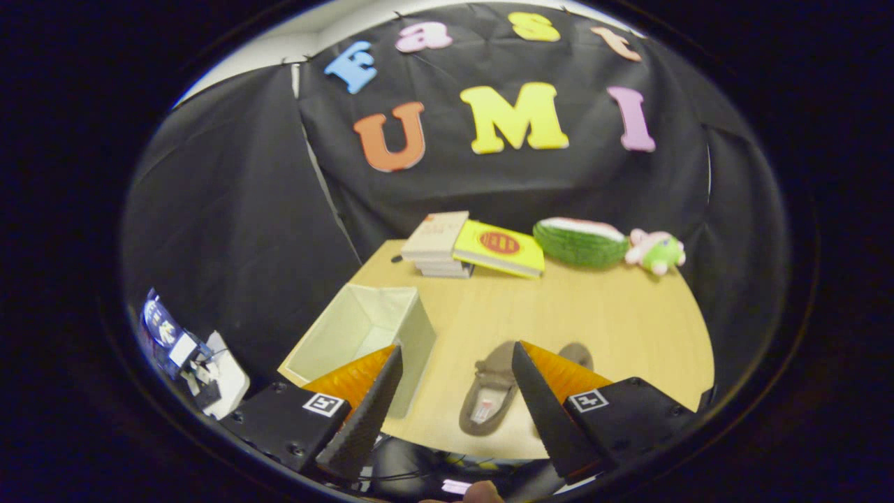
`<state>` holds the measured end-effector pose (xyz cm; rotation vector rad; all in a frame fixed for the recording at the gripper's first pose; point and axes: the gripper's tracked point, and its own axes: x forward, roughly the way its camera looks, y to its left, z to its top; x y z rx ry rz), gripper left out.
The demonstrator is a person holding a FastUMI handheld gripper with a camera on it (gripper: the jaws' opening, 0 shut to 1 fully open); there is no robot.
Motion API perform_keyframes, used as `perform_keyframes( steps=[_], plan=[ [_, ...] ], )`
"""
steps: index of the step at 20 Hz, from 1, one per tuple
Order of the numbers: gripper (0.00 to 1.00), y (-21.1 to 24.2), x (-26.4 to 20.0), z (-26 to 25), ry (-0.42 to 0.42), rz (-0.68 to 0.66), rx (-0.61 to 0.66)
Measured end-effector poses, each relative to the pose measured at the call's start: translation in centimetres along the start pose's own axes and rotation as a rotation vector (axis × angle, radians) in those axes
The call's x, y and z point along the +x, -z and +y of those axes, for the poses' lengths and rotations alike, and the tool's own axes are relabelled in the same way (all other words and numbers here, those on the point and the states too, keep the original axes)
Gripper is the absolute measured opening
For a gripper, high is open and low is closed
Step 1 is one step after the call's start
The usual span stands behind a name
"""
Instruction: Open the storage box then place both shoes into the box .Put the left shoe in first, then the right shoe, with the right side of both shoes facing outward in a uniform manner.
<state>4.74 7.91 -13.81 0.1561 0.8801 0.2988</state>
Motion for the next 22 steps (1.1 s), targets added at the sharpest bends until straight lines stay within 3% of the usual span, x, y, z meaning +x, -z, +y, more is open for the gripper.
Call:
perform_keyframes(
  steps=[6, 10, 18, 22],
  plan=[
    [1.0, 6.6, 5.5, -5.9, 0.116, 0.25, 0.034],
    [1.0, 9.5, 8.5, -7.6, 0.117, 0.365, 0.166],
    [0.8, 11.6, 13.2, -8.4, 0.107, 0.458, 0.242],
    [0.62, 13.1, 14.8, -8.2, 0.095, 0.534, 0.32]
  ],
)
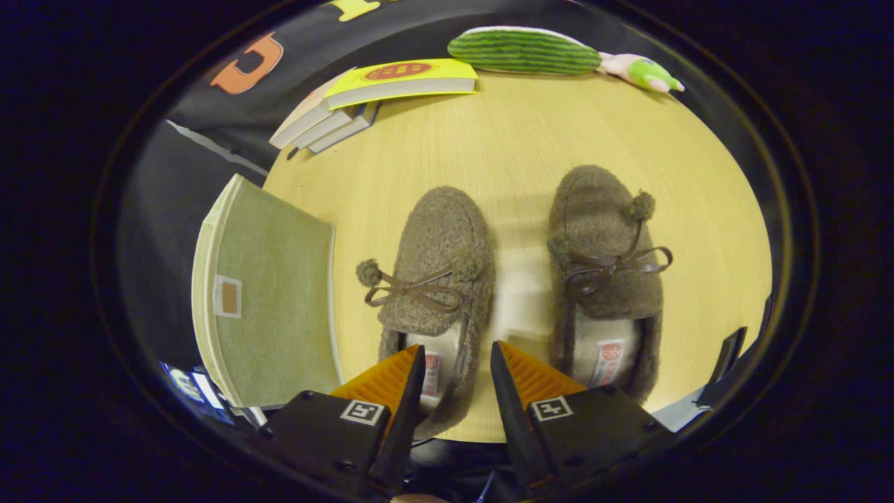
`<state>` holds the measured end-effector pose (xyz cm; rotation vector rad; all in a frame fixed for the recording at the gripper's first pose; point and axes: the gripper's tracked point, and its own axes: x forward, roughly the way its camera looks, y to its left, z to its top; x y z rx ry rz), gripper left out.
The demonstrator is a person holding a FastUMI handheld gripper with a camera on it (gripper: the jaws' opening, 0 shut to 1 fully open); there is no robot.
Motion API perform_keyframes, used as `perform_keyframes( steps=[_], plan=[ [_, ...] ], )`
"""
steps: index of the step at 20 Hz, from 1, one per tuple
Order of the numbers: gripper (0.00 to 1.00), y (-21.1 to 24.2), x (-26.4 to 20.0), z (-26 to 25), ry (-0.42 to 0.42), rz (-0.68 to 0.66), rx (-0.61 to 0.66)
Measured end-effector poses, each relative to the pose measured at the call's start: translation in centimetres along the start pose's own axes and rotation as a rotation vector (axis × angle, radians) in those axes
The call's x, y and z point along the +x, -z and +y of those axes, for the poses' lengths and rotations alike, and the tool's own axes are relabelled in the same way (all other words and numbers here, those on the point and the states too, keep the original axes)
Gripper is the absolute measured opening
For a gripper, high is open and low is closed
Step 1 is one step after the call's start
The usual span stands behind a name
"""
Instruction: Open the storage box then place both shoes into the box .Put the left shoe in first, then the right shoe, with the right side of both shoes facing outward in a uniform manner.
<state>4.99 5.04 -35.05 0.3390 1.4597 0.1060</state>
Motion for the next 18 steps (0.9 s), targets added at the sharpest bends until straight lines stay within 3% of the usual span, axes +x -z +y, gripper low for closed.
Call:
perform_keyframes(
  steps=[5, 7, 12, 18],
  plan=[
    [0.15, -0.1, 0.7, -0.6, -0.005, 0.03, 0.073],
    [0.08, 0.0, 0.0, -0.1, -0.05, 0.034, 0.099],
    [0.06, 0.4, -2.7, 2.4, -0.158, 0.02, 0.158],
    [0.06, 1.9, -11.9, 7.9, -0.261, -0.072, 0.121]
  ],
)
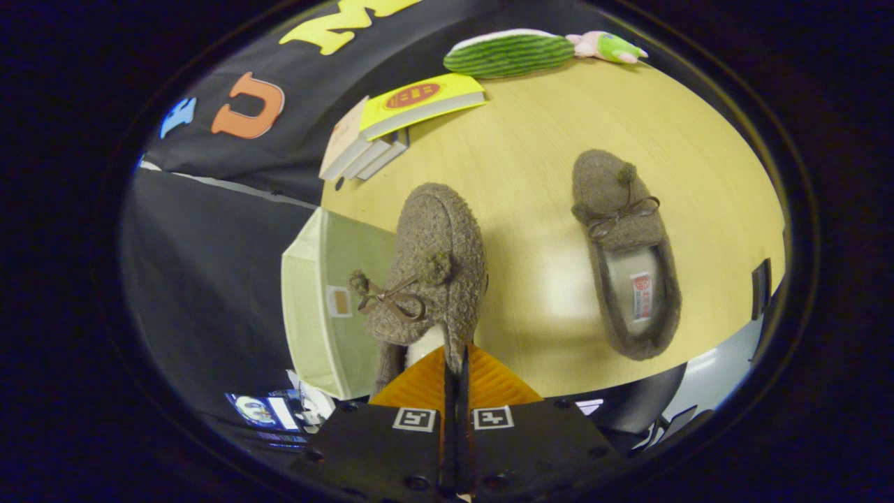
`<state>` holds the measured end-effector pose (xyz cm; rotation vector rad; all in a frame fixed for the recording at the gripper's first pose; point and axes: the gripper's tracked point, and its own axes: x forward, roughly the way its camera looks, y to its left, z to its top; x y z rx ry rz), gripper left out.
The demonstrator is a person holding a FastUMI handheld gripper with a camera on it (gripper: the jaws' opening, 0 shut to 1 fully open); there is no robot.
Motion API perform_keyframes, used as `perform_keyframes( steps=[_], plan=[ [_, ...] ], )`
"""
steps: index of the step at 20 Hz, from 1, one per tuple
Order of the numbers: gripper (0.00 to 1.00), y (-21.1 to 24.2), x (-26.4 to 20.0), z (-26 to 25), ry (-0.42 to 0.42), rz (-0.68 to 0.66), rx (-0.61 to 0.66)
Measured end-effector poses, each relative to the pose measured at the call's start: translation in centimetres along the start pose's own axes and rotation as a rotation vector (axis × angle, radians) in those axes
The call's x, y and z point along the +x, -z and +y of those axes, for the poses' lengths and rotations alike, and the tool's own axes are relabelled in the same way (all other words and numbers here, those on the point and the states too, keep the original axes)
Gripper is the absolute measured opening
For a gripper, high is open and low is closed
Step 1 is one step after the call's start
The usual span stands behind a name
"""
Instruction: Open the storage box then place both shoes into the box .Put the left shoe in first, then the right shoe, with the right side of both shoes facing outward in a uniform manner.
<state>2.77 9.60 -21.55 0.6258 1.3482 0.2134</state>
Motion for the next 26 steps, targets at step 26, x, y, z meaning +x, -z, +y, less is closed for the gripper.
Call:
perform_keyframes(
  steps=[26],
  plan=[
    [0.06, 3.6, 14.3, 21.7, 0.006, 0.085, -0.189]
  ],
)
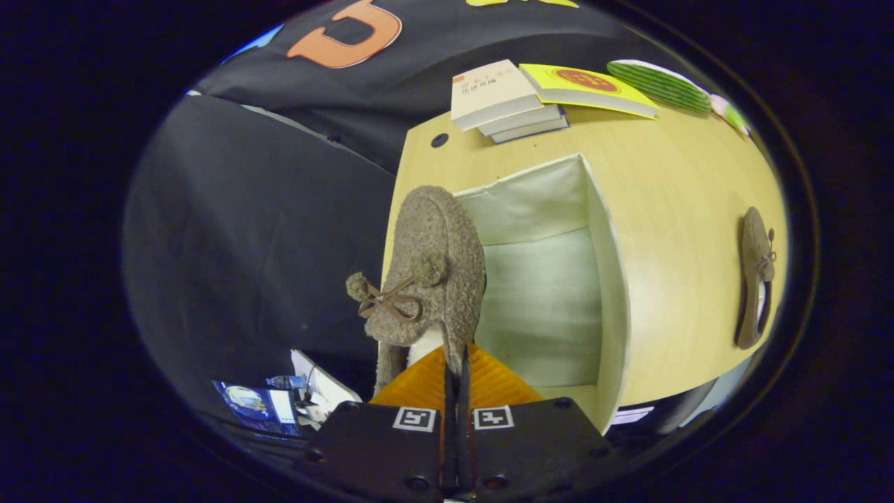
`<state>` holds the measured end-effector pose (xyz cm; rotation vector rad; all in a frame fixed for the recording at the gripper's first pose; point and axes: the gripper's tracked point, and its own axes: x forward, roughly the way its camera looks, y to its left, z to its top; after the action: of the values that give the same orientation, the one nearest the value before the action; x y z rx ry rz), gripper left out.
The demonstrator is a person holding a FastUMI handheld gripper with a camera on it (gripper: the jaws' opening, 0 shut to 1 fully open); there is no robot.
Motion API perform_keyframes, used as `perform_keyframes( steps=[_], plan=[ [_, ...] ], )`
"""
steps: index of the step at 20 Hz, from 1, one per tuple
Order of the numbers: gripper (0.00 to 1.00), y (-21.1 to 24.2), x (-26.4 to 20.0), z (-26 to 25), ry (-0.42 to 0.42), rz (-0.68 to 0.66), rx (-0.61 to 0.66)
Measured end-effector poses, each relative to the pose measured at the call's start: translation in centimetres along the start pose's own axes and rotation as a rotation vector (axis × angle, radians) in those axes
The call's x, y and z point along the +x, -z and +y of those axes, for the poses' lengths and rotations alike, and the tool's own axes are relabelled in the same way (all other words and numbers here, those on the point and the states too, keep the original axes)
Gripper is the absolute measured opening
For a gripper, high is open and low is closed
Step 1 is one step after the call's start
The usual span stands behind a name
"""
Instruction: Open the storage box then place both shoes into the box .Put the left shoe in first, then the right shoe, with the right side of both shoes facing outward in a uniform manner.
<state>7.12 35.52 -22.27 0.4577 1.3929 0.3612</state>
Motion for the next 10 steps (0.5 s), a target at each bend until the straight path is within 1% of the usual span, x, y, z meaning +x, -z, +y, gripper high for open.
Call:
perform_keyframes(
  steps=[2, 3, 4, 5, 6, 8, 10],
  plan=[
    [0.08, 0.0, 0.4, 0.2, -0.013, -0.001, -0.021],
    [0.16, -0.3, 0.5, 0.3, -0.023, -0.01, -0.027],
    [0.2, -0.7, 0.1, 0.8, -0.04, -0.027, -0.038],
    [0.29, -1.1, -0.2, 1.0, -0.043, -0.048, -0.056],
    [0.35, -1.6, -0.6, 1.1, -0.041, -0.075, -0.081],
    [0.57, -2.0, -1.6, 1.5, -0.042, -0.117, -0.144],
    [0.67, -2.3, -2.6, 1.5, -0.031, -0.162, -0.206]
  ],
)
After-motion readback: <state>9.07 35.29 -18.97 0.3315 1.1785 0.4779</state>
